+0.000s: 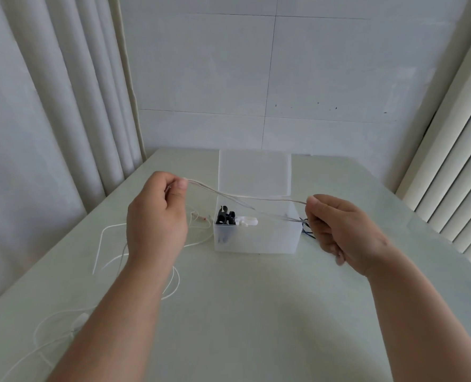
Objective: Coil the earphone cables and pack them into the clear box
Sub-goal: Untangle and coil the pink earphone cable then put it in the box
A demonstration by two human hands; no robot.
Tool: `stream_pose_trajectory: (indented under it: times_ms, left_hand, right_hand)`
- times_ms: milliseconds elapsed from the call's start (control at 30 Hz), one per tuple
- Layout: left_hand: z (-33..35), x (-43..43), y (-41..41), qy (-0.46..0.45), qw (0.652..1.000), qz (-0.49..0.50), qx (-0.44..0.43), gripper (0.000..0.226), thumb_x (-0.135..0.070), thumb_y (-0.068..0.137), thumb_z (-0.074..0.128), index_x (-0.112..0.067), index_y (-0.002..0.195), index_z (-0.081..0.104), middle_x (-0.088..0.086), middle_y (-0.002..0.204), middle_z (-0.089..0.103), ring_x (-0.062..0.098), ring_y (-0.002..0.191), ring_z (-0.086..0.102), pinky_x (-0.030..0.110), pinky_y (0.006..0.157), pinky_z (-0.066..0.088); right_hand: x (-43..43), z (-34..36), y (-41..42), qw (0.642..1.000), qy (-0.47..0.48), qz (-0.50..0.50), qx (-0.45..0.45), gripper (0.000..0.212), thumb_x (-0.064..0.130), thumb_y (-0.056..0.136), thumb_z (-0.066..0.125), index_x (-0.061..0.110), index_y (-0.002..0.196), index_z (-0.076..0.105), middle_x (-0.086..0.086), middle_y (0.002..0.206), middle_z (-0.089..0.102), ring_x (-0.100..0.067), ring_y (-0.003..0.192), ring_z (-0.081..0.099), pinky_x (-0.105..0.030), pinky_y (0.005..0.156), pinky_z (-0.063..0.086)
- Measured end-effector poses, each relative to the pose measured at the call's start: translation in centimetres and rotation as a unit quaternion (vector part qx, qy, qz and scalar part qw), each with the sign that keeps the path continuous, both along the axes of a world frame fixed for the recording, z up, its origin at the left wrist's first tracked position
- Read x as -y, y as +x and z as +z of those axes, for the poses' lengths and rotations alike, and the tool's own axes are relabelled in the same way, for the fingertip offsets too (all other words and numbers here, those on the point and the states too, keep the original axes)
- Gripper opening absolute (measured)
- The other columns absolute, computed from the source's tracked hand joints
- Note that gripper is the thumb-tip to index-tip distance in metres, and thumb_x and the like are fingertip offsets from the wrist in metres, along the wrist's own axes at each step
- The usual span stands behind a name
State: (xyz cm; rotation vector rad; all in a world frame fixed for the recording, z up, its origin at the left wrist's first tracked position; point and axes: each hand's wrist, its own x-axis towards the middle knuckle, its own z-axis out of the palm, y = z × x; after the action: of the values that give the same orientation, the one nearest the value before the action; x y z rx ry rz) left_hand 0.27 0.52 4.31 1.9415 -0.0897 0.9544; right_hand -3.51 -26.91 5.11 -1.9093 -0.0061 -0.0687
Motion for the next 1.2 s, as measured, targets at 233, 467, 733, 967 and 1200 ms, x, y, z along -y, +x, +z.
stream_pose_trajectory:
  times_ms: [233, 467, 733, 967, 1200]
  left_hand:
    - [0.0, -0.5, 0.0, 0.073, 0.996, 0.042, -0.005, 0.020, -0.037, 0.092, 0.060, -0.019, 0.085, 0.066, -0.005, 0.067, 0.061, 0.027, 0.067, 0.058, 0.033, 0.058, 0.040]
    - [0.6, 0.2, -0.7, 0.345, 0.937, -0.058, 0.014, 0.047, -0.053, 0.091, 0.045, -0.015, 0.073, 0.064, -0.001, 0.062, 0.054, 0.027, 0.060, 0.052, 0.033, 0.050, 0.034]
    - [0.7, 2.1, -0.9, 0.211, 0.958, -0.175, -0.078, 0.022, -0.016, 0.098, 0.050, -0.014, 0.080, 0.062, -0.003, 0.087, 0.060, 0.023, 0.091, 0.053, 0.037, 0.081, 0.041]
    - [1.4, 1.2, -0.8, 0.169, 0.966, -0.171, -0.098, 0.024, -0.017, 0.091, 0.061, -0.031, 0.075, 0.072, -0.006, 0.078, 0.054, 0.003, 0.077, 0.051, 0.012, 0.066, 0.033]
    - [1.5, 0.6, -0.6, -0.083, 0.932, -0.287, -0.205, 0.016, -0.014, 0.086, 0.071, -0.023, 0.073, 0.075, 0.000, 0.059, 0.066, 0.013, 0.055, 0.062, 0.023, 0.060, 0.053]
  right_hand:
    - [0.1, -0.5, 0.3, 0.985, -0.159, -0.049, 0.051, 0.030, 0.043, 0.094, 0.056, 0.031, 0.071, 0.070, 0.014, 0.038, 0.034, -0.006, 0.035, 0.028, -0.016, 0.038, 0.026]
    - [0.9, -0.2, 0.6, 0.949, 0.074, -0.276, 0.134, 0.037, 0.057, 0.086, 0.052, 0.028, 0.067, 0.066, -0.003, 0.054, 0.037, -0.019, 0.045, 0.032, -0.030, 0.046, 0.031]
    - [-0.4, -0.7, 1.2, 0.962, 0.138, -0.233, 0.047, 0.041, 0.052, 0.088, 0.051, 0.024, 0.059, 0.057, 0.006, 0.047, 0.034, -0.016, 0.039, 0.026, -0.022, 0.045, 0.022]
    - [0.0, -0.5, 1.0, 0.931, 0.157, -0.319, 0.076, 0.041, 0.049, 0.087, 0.053, 0.021, 0.058, 0.059, 0.002, 0.054, 0.040, -0.019, 0.046, 0.031, -0.023, 0.043, 0.026]
    - [-0.1, -0.7, 1.3, 0.934, 0.109, -0.330, 0.080, 0.043, 0.052, 0.091, 0.051, 0.020, 0.064, 0.059, 0.003, 0.058, 0.044, -0.020, 0.049, 0.035, -0.026, 0.049, 0.028]
